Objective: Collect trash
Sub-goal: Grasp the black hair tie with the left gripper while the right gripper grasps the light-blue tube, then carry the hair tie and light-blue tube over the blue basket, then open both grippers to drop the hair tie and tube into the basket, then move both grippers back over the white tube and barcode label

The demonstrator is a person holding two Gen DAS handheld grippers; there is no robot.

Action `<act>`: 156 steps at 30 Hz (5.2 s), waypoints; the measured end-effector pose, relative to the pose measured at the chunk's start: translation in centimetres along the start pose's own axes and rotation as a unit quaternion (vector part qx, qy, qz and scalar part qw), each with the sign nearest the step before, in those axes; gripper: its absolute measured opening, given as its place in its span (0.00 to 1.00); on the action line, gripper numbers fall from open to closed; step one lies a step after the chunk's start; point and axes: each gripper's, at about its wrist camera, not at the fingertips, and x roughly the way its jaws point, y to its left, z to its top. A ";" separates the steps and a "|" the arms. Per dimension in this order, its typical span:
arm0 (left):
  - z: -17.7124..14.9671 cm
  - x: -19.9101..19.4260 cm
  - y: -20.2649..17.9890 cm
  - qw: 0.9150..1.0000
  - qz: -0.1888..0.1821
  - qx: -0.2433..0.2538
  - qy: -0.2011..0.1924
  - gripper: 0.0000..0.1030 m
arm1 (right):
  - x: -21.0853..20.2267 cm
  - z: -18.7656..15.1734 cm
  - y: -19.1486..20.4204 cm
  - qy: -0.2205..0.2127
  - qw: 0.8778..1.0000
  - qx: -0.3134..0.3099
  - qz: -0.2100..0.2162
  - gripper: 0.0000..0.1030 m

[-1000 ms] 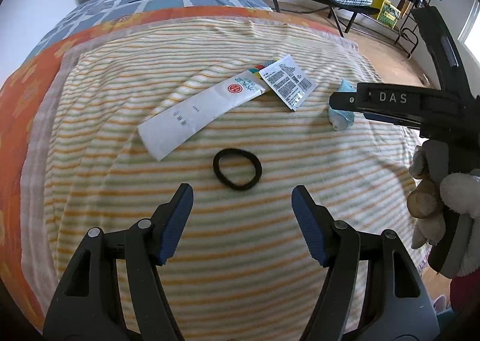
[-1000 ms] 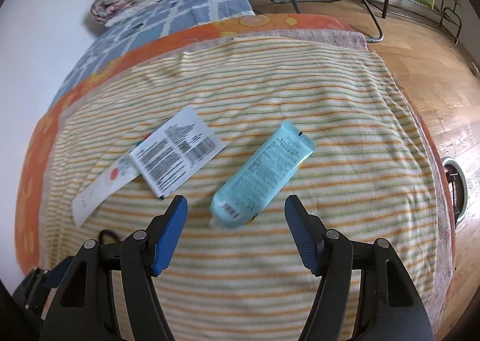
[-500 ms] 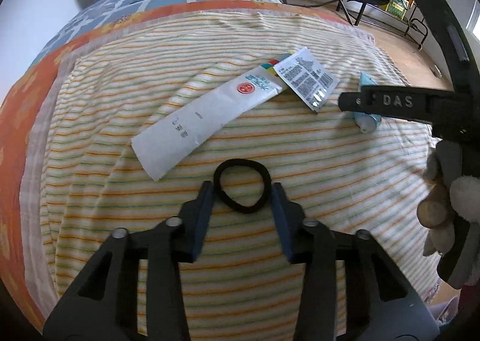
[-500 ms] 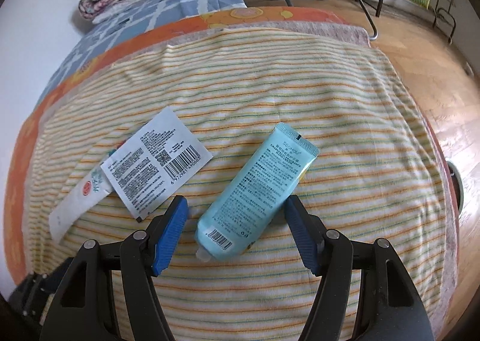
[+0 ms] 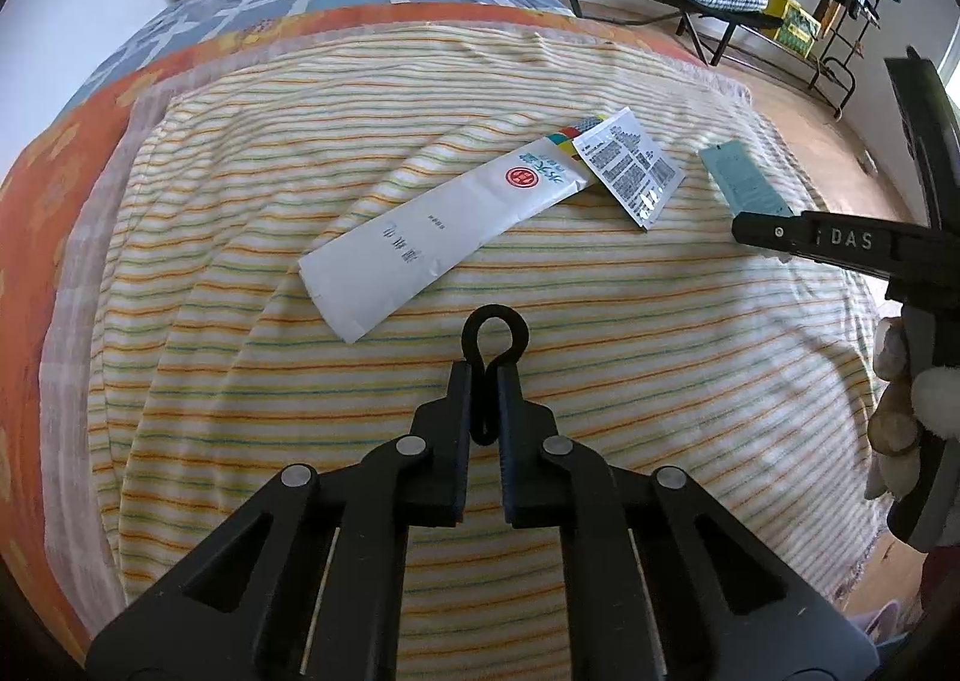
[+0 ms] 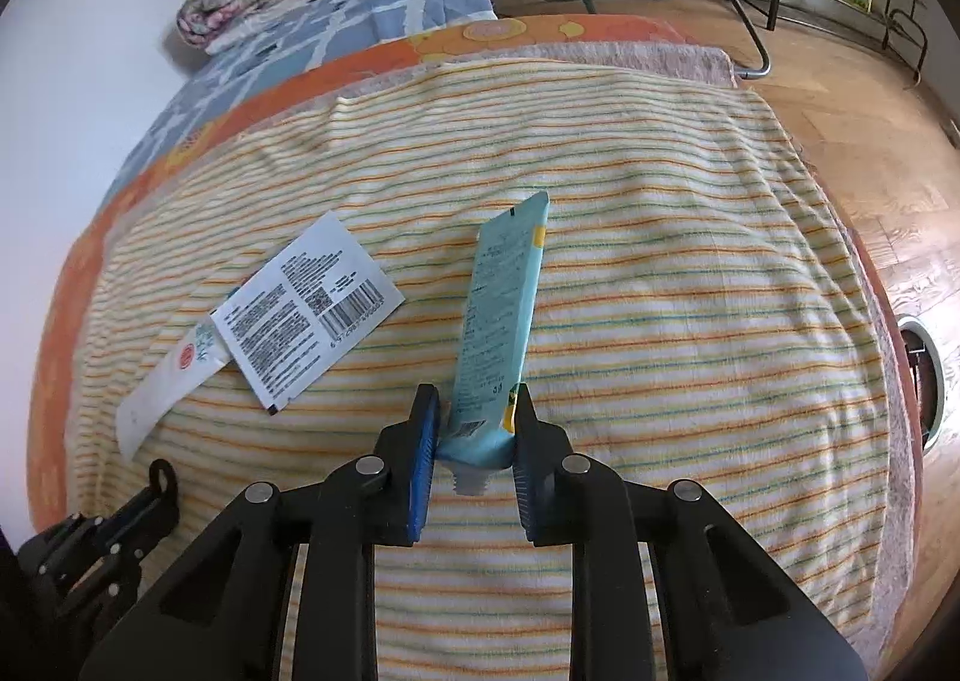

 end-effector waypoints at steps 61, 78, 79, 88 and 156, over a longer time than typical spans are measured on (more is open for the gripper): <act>-19.9 -18.2 -3.6 0.999 -0.003 0.011 -0.038 0.06 | -20.0 -24.8 4.7 0.029 0.977 -0.125 0.172 0.19; -23.5 -16.2 -3.9 1.000 -0.016 0.002 0.002 0.06 | -17.5 -30.0 4.8 0.093 0.972 -0.128 0.172 0.20; -23.7 -16.0 -3.9 1.000 -0.017 0.002 0.004 0.06 | -17.3 -30.1 4.8 0.095 0.972 -0.128 0.171 0.20; -24.5 -14.6 -4.3 1.000 -0.012 0.011 0.024 0.06 | -15.9 -30.7 4.7 0.110 0.974 -0.129 0.153 0.20; -17.3 -15.9 -3.5 1.000 -0.007 0.024 -0.017 0.73 | -17.0 -23.1 4.5 0.035 0.988 -0.144 0.041 0.56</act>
